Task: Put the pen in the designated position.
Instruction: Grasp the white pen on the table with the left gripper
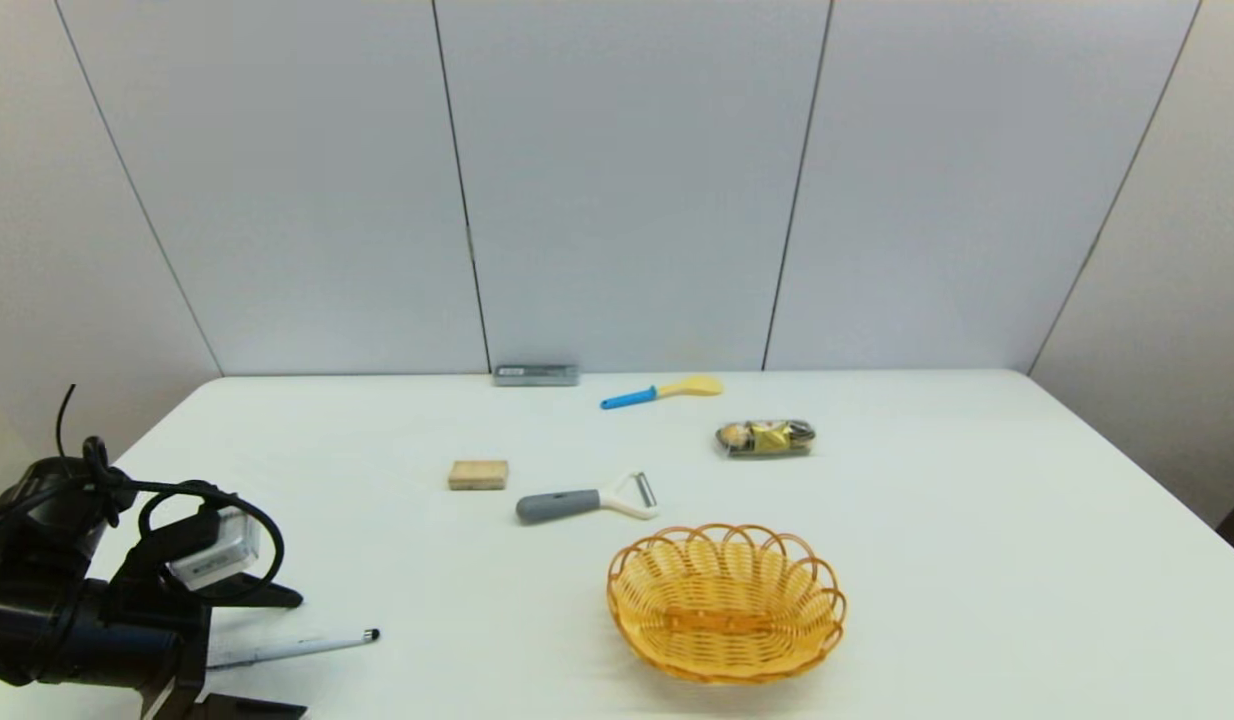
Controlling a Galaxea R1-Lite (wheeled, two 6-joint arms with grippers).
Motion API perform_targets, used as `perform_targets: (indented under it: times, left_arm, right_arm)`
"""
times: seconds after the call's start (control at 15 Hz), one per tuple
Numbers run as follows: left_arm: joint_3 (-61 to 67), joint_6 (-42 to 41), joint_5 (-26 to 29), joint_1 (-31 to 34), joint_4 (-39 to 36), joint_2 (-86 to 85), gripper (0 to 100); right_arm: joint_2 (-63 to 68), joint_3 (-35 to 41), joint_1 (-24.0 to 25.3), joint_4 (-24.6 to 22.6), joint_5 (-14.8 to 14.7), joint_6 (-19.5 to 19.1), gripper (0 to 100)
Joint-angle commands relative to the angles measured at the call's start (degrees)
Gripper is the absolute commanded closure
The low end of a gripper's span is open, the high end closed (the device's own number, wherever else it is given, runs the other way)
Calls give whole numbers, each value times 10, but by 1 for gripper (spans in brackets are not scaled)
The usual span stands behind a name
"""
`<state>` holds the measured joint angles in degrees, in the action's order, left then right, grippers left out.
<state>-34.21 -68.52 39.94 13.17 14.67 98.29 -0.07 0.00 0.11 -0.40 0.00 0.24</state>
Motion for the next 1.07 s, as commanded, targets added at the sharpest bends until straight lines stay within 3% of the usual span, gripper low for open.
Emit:
perform_targets:
  times: [0.07,1.07]
  left_arm:
    - [-17,-5,-8,0,-5,19,0]
    - [10,-6,-27,-3,-17,8,0]
  right_arm:
    - [1,1,1,0,0,0,0]
    - [1,0,0,0,0,-1,0]
